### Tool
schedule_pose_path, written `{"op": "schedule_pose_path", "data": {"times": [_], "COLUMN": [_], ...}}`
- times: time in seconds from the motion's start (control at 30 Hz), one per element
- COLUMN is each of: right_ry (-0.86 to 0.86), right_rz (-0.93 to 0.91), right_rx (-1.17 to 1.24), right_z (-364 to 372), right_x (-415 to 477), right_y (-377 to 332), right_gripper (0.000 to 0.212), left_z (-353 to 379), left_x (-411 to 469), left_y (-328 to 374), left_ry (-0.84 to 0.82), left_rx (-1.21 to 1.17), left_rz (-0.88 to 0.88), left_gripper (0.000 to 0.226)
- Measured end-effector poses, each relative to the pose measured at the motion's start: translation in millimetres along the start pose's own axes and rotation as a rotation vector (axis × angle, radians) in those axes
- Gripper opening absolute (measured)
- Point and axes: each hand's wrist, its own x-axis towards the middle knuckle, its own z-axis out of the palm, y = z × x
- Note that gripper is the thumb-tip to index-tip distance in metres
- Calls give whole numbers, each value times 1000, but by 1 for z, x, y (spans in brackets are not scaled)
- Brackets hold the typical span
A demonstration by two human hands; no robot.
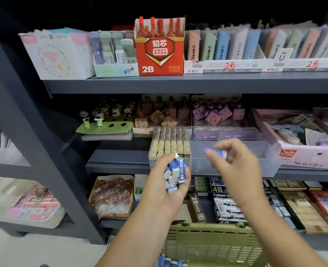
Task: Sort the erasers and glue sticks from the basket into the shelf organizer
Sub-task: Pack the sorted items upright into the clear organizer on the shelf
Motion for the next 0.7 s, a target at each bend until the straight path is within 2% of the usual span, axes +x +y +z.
{"op": "schedule_pose_path", "data": {"times": [0.07,0.17,0.27,0.37,0.7], "right_ry": [-76,-289,-413,-454,-525], "right_rz": [37,94,-35,-165,-253], "right_rx": [-131,-318,-598,-836,-868], "right_z": [-11,-11,0,8,31], "right_x": [43,85,105,114,121], "right_y": [3,15,27,31,45], "right_gripper": [14,16,7,12,5], "left_z": [0,1,1,0,-5], "left_x": [0,1,3,4,8], "left_y": [0,0,0,0,3], "left_ry": [1,2,7,7,-3], "left_rx": [-7,-14,-16,-13,-2], "left_rz": [-15,-22,-19,-16,-19], "left_gripper": [17,18,19,19,23]}}
